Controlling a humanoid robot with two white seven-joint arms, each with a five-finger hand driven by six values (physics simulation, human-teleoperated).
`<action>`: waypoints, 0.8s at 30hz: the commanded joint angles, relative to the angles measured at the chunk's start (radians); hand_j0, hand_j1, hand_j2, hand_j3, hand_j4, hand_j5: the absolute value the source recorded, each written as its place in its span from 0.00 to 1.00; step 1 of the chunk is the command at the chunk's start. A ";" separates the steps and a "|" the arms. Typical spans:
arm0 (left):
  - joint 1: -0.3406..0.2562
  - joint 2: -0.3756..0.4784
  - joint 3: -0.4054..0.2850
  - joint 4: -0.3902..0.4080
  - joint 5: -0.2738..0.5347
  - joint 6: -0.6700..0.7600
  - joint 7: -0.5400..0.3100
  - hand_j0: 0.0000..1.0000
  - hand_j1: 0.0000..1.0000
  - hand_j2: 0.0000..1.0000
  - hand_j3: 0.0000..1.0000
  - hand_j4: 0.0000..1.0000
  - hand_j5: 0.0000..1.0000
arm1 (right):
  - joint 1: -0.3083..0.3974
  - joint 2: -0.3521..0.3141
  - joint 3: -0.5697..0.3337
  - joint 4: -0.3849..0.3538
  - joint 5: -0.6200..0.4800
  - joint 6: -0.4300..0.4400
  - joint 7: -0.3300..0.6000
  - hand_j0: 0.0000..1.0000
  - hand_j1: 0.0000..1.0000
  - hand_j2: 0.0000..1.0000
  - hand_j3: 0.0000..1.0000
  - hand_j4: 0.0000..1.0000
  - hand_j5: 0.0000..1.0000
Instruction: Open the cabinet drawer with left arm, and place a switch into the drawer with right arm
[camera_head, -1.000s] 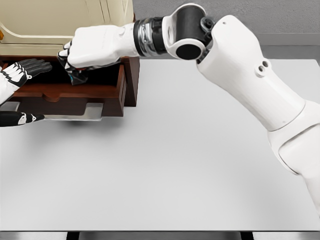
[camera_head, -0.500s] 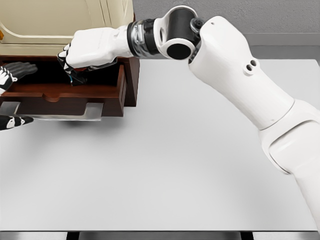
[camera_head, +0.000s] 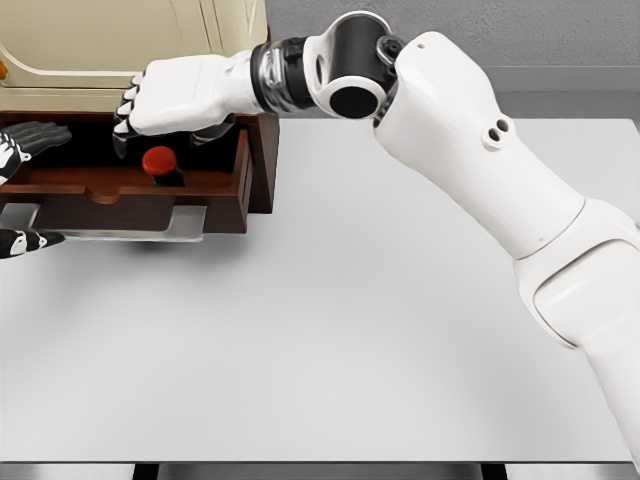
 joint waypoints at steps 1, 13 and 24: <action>0.000 0.001 0.000 0.000 0.007 0.002 0.001 1.00 1.00 1.00 1.00 1.00 1.00 | 0.000 0.001 -0.004 0.000 -0.003 0.003 -0.001 0.89 0.89 0.89 0.89 0.89 0.89; -0.015 -0.002 -0.016 -0.002 0.001 0.002 0.001 1.00 1.00 1.00 1.00 1.00 1.00 | 0.396 -0.570 -0.438 -0.507 -0.025 0.003 -0.001 1.00 1.00 1.00 1.00 1.00 1.00; -0.078 -0.036 -0.088 -0.002 0.000 0.002 0.001 1.00 1.00 1.00 1.00 1.00 1.00 | 0.486 -0.628 -0.412 -0.365 -0.020 0.003 -0.001 1.00 1.00 1.00 1.00 1.00 1.00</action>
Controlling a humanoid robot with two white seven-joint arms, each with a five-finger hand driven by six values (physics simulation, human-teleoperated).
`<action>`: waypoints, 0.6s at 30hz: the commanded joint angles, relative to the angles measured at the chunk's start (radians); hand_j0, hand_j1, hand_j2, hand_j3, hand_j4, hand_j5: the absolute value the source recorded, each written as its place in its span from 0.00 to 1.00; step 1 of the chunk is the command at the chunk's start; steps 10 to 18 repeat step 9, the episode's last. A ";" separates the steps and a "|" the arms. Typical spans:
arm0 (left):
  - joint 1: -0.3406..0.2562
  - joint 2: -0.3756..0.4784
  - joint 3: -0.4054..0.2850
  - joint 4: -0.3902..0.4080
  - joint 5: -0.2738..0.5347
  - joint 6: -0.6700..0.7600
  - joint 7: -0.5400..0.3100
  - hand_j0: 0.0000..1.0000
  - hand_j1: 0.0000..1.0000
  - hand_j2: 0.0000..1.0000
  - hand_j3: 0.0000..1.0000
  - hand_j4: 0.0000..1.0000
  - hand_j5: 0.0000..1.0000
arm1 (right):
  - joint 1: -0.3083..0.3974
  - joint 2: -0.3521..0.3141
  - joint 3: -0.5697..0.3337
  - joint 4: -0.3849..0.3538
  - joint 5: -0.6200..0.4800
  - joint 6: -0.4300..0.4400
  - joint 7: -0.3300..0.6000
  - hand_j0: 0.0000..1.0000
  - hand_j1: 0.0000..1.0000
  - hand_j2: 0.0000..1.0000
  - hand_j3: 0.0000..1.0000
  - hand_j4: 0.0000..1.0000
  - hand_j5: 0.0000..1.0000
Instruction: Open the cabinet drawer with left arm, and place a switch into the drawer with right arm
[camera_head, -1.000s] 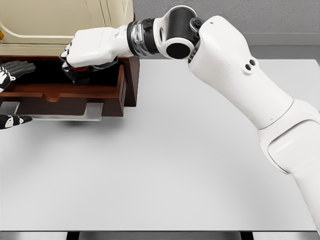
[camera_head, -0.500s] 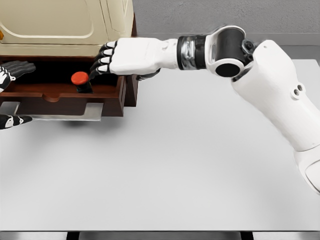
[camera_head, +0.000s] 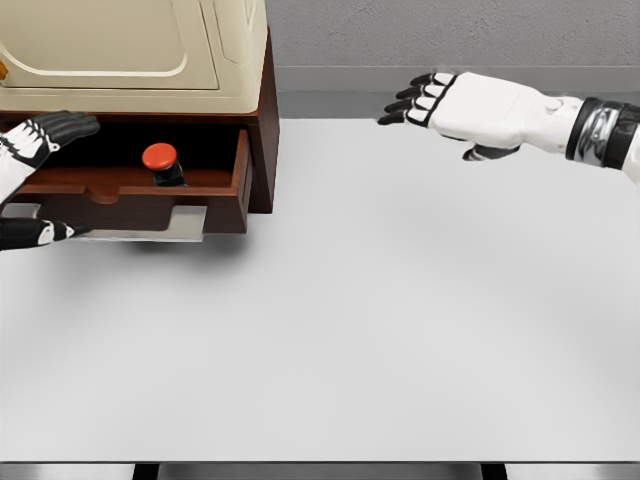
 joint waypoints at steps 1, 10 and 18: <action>-0.003 -0.007 -0.007 0.000 0.004 0.002 0.001 1.00 1.00 1.00 1.00 1.00 1.00 | 0.000 -0.003 0.031 0.049 0.000 0.003 -0.001 1.00 1.00 1.00 1.00 1.00 1.00; -0.041 -0.030 -0.044 0.000 0.003 0.002 -0.001 1.00 1.00 1.00 1.00 1.00 1.00 | -0.003 -0.003 0.033 0.049 0.000 0.003 -0.001 1.00 1.00 1.00 1.00 1.00 1.00; -0.041 -0.030 -0.044 0.000 0.003 0.002 -0.001 1.00 1.00 1.00 1.00 1.00 1.00 | -0.003 -0.003 0.033 0.049 0.000 0.003 -0.001 1.00 1.00 1.00 1.00 1.00 1.00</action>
